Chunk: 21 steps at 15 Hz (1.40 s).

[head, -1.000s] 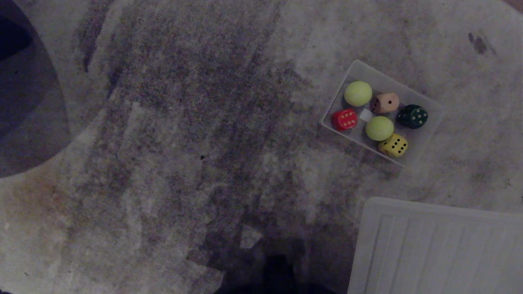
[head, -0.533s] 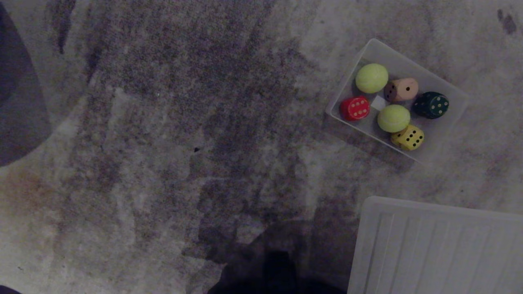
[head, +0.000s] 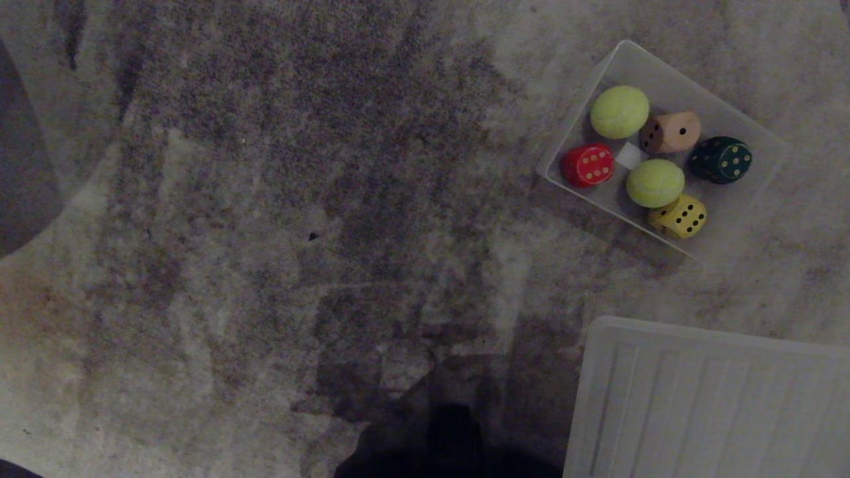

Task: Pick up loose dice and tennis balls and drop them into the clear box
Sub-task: Close the lid

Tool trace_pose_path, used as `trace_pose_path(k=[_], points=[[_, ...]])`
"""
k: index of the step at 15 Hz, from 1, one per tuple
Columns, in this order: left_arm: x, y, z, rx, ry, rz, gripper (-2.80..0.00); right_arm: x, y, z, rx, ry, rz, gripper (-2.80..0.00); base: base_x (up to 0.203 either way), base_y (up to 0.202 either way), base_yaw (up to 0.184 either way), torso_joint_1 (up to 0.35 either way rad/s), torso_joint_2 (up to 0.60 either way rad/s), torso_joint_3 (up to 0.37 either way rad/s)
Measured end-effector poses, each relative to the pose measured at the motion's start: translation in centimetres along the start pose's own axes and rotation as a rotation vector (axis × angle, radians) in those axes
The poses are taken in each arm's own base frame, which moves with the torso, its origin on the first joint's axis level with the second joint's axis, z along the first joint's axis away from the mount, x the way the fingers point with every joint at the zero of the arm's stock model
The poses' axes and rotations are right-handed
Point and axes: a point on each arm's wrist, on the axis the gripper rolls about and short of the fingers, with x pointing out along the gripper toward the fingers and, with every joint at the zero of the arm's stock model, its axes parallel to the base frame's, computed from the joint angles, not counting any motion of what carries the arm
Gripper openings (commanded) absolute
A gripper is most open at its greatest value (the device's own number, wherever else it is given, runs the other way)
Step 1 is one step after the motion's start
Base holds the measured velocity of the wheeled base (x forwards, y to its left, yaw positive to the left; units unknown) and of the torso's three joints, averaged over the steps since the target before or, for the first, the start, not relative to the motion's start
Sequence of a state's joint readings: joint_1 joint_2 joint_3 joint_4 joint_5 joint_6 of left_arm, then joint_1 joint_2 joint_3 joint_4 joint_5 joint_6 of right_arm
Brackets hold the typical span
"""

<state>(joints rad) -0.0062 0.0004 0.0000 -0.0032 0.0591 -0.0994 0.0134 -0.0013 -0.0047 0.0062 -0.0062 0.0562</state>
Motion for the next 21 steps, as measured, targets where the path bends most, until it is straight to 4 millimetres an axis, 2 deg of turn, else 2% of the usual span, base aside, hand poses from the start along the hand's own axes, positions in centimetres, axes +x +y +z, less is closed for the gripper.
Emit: trace_pose_path(k=[11,13,16,18,21], points=[[0.0,0.0,0.0,-0.005,-0.001,0.001,-2.8,0.0,0.0,0.1,0.013,0.0,-0.018,-2.8,0.0,0.0,0.0,0.0,0.0,0.0],[0.0,0.0,0.0,-0.005,-0.001,0.001,-2.8,-0.2,0.0,1.5,0.041,-0.02,-0.06,-2.8,0.0,0.0,0.0,0.0,0.0,0.0],[0.0,0.0,0.0,-0.005,-0.001,0.001,-2.8,0.5,0.0,4.9,0.137,0.0,-0.12,-2.8,0.0,0.0,0.0,0.0,0.0,0.0],[0.0,0.0,0.0,-0.005,-0.001,0.001,-2.8,2.0,0.1,7.1,0.193,0.018,-0.136,-2.8,0.0,0.0,0.0,0.0,0.0,0.0],[0.0,0.0,0.0,-0.005,-0.001,0.001,-2.8,5.5,0.3,9.6,0.261,0.021,-0.151,-2.8,0.0,0.0,0.0,0.0,0.0,0.0]])
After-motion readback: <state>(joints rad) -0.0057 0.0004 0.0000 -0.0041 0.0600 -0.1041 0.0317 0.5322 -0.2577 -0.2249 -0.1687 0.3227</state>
